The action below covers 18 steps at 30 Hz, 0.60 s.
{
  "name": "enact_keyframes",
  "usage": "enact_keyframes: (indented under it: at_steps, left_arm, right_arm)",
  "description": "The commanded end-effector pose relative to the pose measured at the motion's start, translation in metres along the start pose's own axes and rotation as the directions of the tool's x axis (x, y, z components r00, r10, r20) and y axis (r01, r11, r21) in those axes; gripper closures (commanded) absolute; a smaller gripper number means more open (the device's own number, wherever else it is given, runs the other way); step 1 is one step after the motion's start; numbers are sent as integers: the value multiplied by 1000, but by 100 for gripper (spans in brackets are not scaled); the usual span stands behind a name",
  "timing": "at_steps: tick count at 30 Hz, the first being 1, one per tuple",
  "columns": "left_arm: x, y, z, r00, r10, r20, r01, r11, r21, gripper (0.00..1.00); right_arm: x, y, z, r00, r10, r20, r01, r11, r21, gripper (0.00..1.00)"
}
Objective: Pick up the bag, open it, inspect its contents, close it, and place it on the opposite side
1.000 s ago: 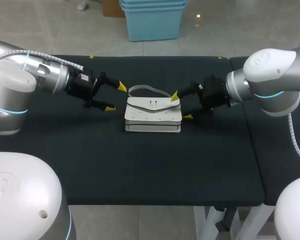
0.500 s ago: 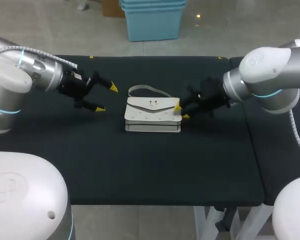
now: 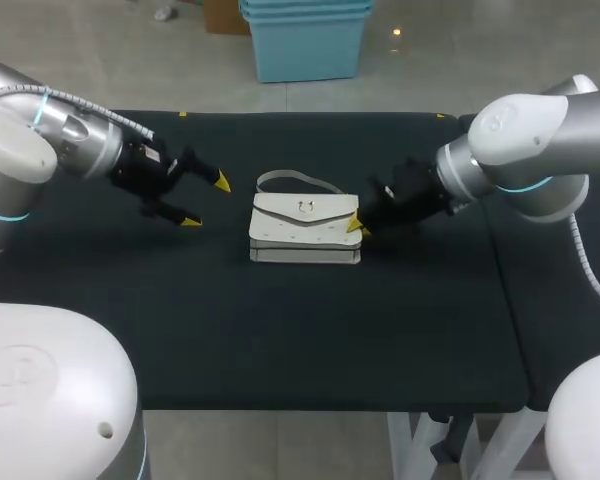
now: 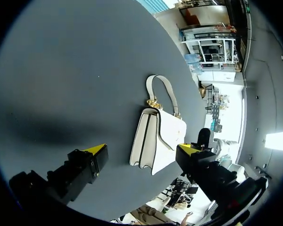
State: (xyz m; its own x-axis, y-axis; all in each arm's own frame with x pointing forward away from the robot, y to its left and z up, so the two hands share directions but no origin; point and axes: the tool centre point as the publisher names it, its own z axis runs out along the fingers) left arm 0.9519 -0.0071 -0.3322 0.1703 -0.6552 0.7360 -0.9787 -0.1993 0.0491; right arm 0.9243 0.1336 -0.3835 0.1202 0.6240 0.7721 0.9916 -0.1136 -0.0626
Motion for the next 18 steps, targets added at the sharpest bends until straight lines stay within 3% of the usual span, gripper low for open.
enact_keyframes:
  at_steps: [1, 10, 18]
  left_arm:
    - [3, -6, -7, 999, 26, 43, -24, 999, -43, 0]
    - [3, -9, -18, 974, 143, 176, -122, 985, -124, 0]
    - [3, -9, -18, 974, 143, 176, -122, 985, -124, 0]
  right_arm:
    - [-9, 7, -7, 1000, 4, 11, -4, 1000, 20, 100]
    - [-30, 19, -31, 997, 3, 71, -6, 999, 40, 100]
    - [-30, 19, -31, 997, 3, 71, -6, 999, 40, 100]
